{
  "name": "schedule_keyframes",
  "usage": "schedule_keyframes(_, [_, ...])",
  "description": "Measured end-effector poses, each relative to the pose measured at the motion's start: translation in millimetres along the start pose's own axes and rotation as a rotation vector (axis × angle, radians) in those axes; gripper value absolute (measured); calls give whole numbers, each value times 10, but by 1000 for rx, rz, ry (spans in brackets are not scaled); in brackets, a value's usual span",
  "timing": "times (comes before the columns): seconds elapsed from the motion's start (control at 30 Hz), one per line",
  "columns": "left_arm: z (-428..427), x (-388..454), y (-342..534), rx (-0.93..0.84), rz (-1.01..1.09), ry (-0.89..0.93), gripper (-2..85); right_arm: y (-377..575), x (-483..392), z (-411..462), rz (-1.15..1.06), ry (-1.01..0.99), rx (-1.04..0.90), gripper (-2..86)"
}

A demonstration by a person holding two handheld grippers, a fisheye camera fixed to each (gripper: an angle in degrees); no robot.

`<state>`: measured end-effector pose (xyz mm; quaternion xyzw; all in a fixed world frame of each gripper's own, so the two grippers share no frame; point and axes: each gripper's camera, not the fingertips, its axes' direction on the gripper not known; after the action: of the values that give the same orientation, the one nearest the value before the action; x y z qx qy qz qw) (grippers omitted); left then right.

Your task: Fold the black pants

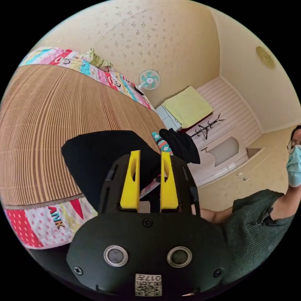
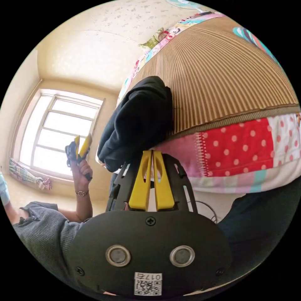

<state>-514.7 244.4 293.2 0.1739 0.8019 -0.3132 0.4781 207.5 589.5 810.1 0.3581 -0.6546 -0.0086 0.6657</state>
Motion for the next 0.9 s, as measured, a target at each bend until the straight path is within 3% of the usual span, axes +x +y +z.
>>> schedule_keyframes(0.13, [-167, -463, 260, 50, -145, -186, 141, 112, 171, -857, 32, -42, 172, 32])
schedule_keyframes(0.27, [108, -847, 421, -67, -254, -250, 152, -268, -41, -1336, -18, -144, 322, 121])
schedule_keyframes(0.33, [187, -865, 448, -64, -230, -308, 141, -562, -200, -1357, -49, -180, 312, 151])
schedule_keyframes(0.43, [324, -927, 414, -112, -197, -363, 140, -1130, -456, -1094, -84, -151, 109, 181])
schedule_keyframes(0.53, [205, -1019, 403, -82, -217, -328, 157, -1472, -611, -706, -154, -20, -93, 199])
schedule_keyframes(0.63, [-97, -1149, 617, 152, -236, -238, 176, -1647, -617, -576, -160, -13, -210, 220])
schedule_keyframes(0.73, [-4, -1512, 663, 79, -350, -153, 234, -1707, -621, -601, -161, -174, -269, 221])
schedule_keyframes(0.87, [275, -1932, 650, 17, -421, 137, 220, -1622, -733, -724, -137, -270, -270, 208])
schedule_keyframes(0.9, [264, -1983, 644, 23, -437, 134, 208, -1606, -755, -739, -127, -281, -280, 205])
